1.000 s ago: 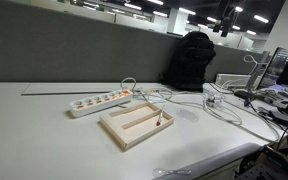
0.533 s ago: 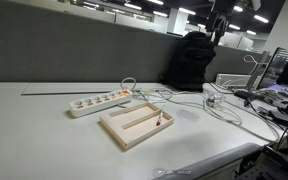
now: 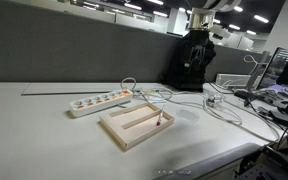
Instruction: Remove the marker from the wooden tray
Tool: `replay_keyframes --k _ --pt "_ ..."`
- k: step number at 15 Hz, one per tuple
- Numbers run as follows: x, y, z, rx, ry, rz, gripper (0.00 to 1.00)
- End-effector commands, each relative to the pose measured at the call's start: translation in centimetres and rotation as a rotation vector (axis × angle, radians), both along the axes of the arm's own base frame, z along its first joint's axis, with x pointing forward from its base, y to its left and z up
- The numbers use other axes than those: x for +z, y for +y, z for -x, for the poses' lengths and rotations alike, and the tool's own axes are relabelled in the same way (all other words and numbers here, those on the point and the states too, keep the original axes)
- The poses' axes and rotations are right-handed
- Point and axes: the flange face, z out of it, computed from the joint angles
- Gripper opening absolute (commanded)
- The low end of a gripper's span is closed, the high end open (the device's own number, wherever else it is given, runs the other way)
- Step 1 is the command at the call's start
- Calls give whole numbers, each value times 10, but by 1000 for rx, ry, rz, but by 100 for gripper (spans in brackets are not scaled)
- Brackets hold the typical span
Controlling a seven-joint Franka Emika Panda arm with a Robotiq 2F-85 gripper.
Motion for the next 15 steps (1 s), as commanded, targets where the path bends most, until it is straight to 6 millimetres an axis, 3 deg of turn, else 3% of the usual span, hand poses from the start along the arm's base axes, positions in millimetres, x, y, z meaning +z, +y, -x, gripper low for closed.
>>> replay_keyframes --k 1,6,15 --pt "-44 21 8 -22 27 25 100" --pt "-100 60 12 -20 53 -3 100" --pt "-110 65 10 5 62 -7 100"
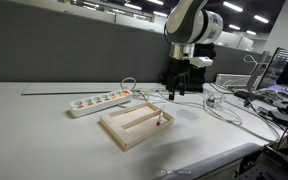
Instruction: Remove the marker from the wooden tray
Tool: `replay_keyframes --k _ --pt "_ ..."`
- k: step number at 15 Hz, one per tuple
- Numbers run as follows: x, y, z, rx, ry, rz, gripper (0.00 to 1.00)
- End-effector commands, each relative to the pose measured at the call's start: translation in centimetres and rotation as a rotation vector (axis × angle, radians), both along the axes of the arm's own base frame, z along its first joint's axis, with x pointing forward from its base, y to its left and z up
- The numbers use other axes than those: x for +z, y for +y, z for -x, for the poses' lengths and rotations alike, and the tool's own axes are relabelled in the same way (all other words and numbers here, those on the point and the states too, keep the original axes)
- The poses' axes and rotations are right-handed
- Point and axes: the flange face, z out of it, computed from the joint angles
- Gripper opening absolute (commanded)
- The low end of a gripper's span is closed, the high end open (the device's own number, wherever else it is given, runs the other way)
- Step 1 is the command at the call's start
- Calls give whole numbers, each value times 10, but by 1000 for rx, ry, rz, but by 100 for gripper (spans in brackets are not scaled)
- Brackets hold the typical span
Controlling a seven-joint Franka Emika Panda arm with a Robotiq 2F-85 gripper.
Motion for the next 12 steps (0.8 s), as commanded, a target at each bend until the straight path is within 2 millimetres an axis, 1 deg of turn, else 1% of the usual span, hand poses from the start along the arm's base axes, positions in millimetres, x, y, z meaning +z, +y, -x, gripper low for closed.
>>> replay_keyframes --k 1,5,8,10,12 --pt "-4 6 -3 -24 -32 19 100" --pt "-24 29 -12 -73 -175 62 100" --pt "-40 43 -12 -107 -217 90 100" --pt "-46 50 -10 -140 -233 92 100" --pt "-51 53 -9 -182 -249 97 100"
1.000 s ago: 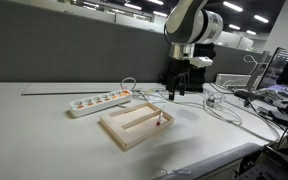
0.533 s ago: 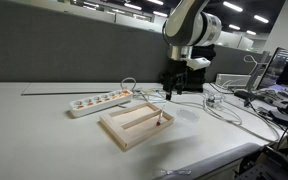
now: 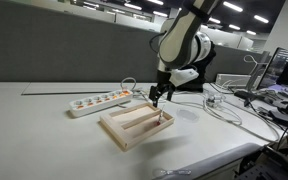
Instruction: Remove the marker from the wooden tray
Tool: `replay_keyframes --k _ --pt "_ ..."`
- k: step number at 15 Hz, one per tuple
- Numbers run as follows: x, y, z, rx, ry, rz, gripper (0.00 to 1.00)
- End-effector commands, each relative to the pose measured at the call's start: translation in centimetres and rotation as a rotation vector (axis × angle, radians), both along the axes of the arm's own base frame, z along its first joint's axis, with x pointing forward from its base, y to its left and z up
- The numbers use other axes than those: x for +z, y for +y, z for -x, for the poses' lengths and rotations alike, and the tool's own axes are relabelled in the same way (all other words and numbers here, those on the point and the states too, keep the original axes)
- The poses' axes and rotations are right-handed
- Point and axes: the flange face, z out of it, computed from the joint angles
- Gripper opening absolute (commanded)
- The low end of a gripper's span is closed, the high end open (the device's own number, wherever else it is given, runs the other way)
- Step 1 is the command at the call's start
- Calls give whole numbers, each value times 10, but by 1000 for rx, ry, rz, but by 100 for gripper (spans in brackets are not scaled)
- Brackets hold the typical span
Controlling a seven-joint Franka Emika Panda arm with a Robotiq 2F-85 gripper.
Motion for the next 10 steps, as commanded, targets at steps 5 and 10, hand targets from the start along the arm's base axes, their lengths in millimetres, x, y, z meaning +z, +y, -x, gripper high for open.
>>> replay_keyframes --k 5,10 --pt "-16 4 13 -193 -54 -9 100" --pt "-39 3 27 -253 -37 -30 100"
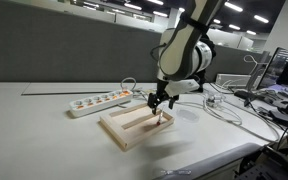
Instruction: Remove the marker from the wooden tray
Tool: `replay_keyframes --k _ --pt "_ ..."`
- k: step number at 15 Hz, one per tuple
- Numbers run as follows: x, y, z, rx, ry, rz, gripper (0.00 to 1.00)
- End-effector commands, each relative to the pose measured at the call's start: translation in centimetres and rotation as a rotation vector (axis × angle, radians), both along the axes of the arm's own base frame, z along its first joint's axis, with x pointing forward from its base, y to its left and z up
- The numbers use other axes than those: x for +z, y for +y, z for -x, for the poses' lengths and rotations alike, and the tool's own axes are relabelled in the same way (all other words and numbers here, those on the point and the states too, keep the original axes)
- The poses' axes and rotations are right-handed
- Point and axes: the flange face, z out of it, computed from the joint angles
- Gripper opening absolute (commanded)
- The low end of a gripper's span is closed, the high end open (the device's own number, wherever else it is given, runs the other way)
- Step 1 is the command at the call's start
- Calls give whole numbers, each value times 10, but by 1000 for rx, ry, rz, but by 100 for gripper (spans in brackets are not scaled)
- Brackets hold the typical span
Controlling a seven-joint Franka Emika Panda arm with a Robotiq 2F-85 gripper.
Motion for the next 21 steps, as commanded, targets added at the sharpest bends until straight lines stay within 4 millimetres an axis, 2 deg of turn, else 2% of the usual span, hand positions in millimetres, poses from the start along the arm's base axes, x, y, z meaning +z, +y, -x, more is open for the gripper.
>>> replay_keyframes --k 1,6,13,14,15,21 --pt "-13 -1 10 -68 -10 -20 100" --pt "-27 0 13 -113 -21 -50 100" --pt "-35 6 14 -134 -47 -83 100" --pt "-35 7 13 -137 -55 -89 75" --pt "-35 7 13 -141 -61 -93 75" --pt "-28 3 11 -153 -102 -102 36"
